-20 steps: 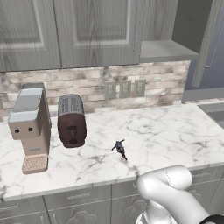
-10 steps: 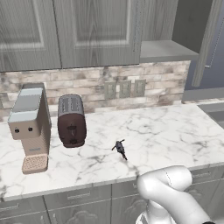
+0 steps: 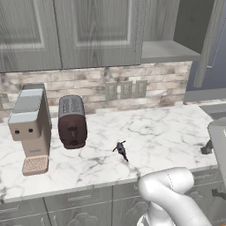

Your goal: Retrieve the tupperware from the cabinet, then place the raw meat into the tupperware to avoid contamination.

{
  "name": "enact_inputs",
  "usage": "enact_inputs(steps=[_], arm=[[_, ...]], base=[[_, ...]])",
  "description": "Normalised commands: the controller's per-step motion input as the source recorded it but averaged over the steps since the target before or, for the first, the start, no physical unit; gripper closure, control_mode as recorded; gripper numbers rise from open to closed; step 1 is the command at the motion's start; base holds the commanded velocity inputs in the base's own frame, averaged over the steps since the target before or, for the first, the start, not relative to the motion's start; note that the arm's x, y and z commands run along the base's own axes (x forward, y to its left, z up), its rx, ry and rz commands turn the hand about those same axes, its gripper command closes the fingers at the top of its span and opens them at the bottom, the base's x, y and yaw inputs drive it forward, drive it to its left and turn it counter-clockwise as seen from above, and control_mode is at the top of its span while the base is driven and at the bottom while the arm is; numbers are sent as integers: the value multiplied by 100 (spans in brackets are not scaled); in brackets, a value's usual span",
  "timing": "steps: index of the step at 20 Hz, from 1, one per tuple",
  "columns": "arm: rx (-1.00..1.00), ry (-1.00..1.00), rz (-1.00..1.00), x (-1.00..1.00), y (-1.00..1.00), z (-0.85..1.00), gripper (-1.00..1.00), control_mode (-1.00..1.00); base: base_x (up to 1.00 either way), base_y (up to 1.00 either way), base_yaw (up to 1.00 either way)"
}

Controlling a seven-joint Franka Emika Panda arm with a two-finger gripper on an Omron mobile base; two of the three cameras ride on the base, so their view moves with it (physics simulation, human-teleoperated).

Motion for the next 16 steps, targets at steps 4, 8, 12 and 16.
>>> enact_inputs(steps=[4, 8, 12, 16], arm=[[-14, -12, -6, 22, 26, 0, -100, -100], [-14, -16, -16, 30, 13, 7, -100, -100], [-13, -17, -19, 29, 5, 12, -100, -100], [-13, -18, -20, 29, 1, 12, -100, -100]], base=[[0, 0, 0], [0, 0, 0], [0, 0, 0], [0, 0, 0]])
